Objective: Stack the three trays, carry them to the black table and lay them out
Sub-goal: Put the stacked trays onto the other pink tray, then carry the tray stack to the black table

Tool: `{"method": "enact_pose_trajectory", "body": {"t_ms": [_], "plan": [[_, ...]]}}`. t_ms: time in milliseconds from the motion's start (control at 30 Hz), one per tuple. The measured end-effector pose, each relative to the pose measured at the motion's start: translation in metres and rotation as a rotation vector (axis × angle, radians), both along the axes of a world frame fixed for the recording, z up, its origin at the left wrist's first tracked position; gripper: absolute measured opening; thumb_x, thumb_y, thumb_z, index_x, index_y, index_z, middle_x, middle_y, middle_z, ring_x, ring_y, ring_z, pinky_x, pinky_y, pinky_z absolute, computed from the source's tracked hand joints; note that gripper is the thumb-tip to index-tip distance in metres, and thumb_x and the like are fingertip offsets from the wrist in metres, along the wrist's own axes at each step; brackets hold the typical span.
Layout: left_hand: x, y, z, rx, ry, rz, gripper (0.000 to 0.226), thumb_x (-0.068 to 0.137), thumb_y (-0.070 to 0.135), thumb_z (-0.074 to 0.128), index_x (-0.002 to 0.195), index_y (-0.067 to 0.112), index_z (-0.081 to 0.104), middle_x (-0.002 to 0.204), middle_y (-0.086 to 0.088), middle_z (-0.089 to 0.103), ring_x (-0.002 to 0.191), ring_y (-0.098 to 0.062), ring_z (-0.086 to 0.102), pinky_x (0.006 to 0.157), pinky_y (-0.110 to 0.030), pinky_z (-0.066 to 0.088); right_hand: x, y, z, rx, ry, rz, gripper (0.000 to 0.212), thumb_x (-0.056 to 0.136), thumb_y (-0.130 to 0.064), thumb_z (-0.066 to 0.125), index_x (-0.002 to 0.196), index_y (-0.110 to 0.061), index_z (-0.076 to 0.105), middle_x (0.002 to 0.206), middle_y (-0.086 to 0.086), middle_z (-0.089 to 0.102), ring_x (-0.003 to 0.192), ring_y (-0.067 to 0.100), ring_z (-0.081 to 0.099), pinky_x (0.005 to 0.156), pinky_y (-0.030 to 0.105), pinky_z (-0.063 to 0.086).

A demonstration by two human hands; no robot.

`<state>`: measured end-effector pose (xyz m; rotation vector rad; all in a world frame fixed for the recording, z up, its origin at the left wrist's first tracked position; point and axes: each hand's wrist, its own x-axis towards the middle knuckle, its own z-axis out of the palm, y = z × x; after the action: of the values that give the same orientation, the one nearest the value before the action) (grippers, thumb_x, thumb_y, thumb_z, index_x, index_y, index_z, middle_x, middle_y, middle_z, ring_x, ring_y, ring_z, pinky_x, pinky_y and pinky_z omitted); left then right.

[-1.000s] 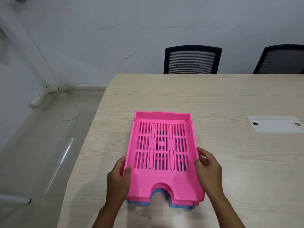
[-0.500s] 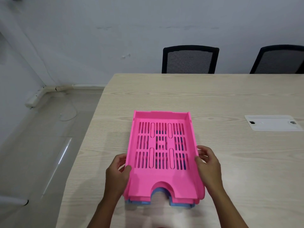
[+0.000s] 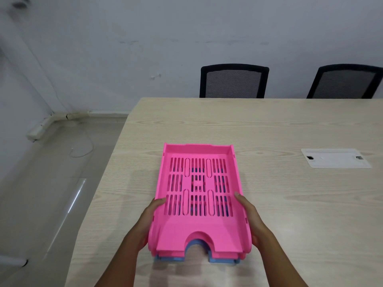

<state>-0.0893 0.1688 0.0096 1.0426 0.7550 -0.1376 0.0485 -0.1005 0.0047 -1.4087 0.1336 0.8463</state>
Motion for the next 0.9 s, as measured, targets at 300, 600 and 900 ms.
{"method": "enact_pose_trajectory", "body": {"t_ms": [300,600,900], "plan": [[-0.025,-0.008,-0.008,0.006,0.004,0.068,0.048,0.087,0.033,0.057,0.128,0.006,0.057,0.104,-0.021,0.072,0.087,-0.036,0.067,0.089,-0.052,0.050,-0.007,-0.001,-0.009,-0.027,-0.044,0.008,0.065,0.076,-0.058,0.065,0.122,-0.013,0.066,0.110,0.012,0.076,0.096,0.032,0.070,0.107,0.055,0.042],[-0.088,-0.019,-0.010,0.051,-0.039,0.279,0.046,0.084,0.032,0.060,0.124,0.009,0.060,0.100,-0.017,0.074,0.087,-0.036,0.069,0.080,-0.048,0.053,-0.013,0.029,-0.015,0.033,0.021,0.180,0.049,0.088,-0.043,0.060,0.122,-0.008,0.066,0.110,0.015,0.075,0.098,0.037,0.066,0.112,0.065,0.033],[-0.183,-0.015,-0.011,0.076,-0.015,0.614,0.041,0.081,0.032,0.062,0.116,0.009,0.065,0.100,-0.020,0.074,0.086,-0.036,0.067,0.082,-0.049,0.051,-0.052,0.112,-0.010,0.072,0.101,0.529,0.050,0.091,-0.039,0.056,0.125,-0.002,0.061,0.100,0.016,0.075,0.080,0.030,0.072,0.081,0.043,0.053]]}}
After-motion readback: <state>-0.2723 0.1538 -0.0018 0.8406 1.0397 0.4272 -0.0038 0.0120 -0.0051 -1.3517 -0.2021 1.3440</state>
